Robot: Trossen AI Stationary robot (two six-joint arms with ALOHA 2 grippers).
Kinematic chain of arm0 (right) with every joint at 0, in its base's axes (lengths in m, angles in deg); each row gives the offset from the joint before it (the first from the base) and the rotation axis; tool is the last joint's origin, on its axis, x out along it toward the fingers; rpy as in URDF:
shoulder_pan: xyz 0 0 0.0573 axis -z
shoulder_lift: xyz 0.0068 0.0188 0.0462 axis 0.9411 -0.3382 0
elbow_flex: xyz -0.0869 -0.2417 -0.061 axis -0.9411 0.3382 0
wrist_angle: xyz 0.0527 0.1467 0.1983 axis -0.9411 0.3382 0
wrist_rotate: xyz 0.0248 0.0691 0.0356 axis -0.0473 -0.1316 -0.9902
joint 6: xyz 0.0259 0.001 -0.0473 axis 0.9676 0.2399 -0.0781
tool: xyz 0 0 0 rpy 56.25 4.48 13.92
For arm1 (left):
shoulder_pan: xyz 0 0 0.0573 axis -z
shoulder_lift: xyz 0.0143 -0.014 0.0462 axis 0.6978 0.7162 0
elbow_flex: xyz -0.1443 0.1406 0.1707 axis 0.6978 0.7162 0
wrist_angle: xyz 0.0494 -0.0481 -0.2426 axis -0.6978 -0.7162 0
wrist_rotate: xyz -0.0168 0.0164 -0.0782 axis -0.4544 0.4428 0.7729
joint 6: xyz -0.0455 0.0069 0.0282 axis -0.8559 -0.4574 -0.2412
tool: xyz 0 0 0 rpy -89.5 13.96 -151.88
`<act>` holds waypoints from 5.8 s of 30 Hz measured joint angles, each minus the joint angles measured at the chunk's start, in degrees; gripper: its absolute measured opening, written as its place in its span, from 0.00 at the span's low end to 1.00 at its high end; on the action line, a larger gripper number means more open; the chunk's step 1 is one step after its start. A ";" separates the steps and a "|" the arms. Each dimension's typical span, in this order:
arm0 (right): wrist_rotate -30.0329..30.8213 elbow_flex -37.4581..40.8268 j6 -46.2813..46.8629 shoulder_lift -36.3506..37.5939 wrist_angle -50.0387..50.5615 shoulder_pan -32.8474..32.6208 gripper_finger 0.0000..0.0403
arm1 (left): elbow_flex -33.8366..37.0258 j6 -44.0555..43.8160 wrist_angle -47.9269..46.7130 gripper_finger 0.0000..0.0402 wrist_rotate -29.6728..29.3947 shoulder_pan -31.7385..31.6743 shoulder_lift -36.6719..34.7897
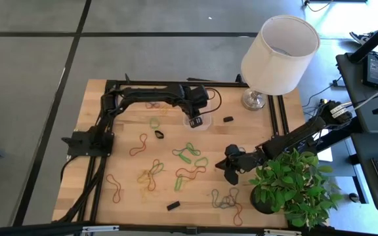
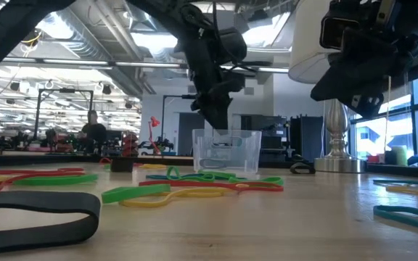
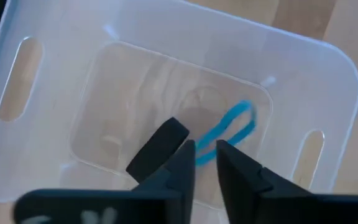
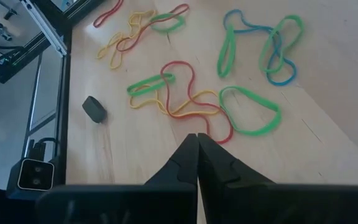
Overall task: Pick and place rubber bands into bin
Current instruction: Put the blue rubber band into the transparent bin, then put the yellow rubber band into the transparent bin
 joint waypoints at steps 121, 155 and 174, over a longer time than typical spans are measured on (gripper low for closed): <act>4.22 -66.88 41.88 -23.23 100.41 4.76 0.00 | 57.21 7.94 12.15 0.00 0.09 6.36 -83.45; 10.63 -66.72 41.88 -23.19 100.46 4.42 0.00 | 57.21 7.72 12.16 0.01 0.06 6.36 -83.43; 0.46 -38.48 41.85 -23.19 92.41 5.86 0.00 | 57.23 4.61 16.15 0.01 0.05 6.35 -83.00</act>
